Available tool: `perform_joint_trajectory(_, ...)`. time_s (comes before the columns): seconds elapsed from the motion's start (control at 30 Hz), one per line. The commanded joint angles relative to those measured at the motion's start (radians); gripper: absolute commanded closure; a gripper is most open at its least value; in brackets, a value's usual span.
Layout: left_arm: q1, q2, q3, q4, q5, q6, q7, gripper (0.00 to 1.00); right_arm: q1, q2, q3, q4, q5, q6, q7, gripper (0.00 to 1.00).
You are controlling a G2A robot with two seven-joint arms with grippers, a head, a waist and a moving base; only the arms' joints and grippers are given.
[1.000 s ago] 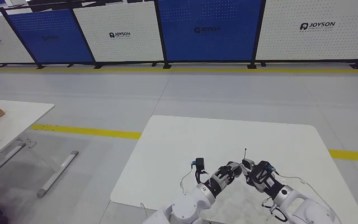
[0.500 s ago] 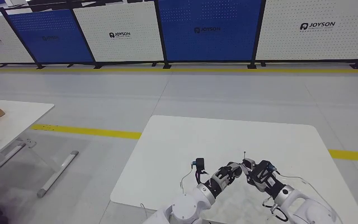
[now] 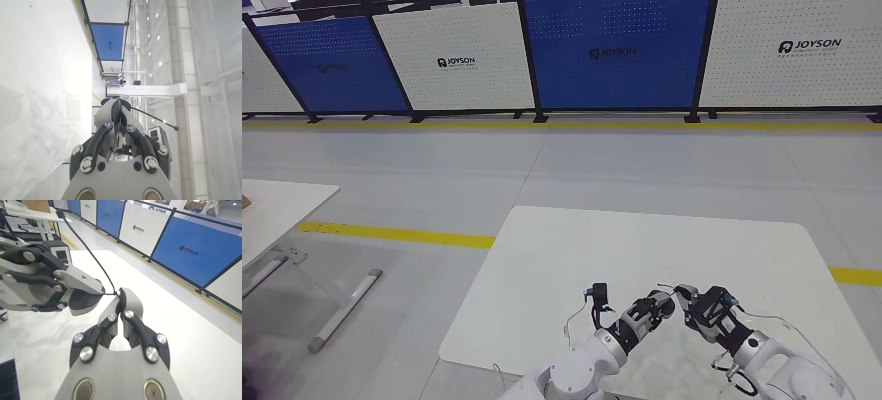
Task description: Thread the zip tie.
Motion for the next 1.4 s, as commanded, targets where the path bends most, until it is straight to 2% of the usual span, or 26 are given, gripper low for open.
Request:
perform_joint_trajectory(0.0,-0.001,-0.001,0.002,0.0,0.002,-0.003,0.0,1.0,0.0,-0.001,0.0,0.001,-0.002,0.0,-0.001,1.0)
perform_joint_trajectory(0.7,0.014,-0.002,-0.005,-0.025,-0.003,-0.088,-0.017,1.0,0.006,-0.004,-0.018,0.014,-0.026,0.0,0.019,1.0)
perform_joint_trajectory(1.0,0.025,0.001,-0.014,-0.039,-0.008,-0.1,-0.029,1.0,0.014,-0.006,-0.027,0.025,-0.024,0.0,0.026,1.0)
perform_joint_trajectory(1.37,0.041,0.004,-0.041,-0.084,-0.033,-0.129,-0.032,1.0,0.021,-0.005,-0.035,0.05,-0.013,0.0,0.024,1.0)
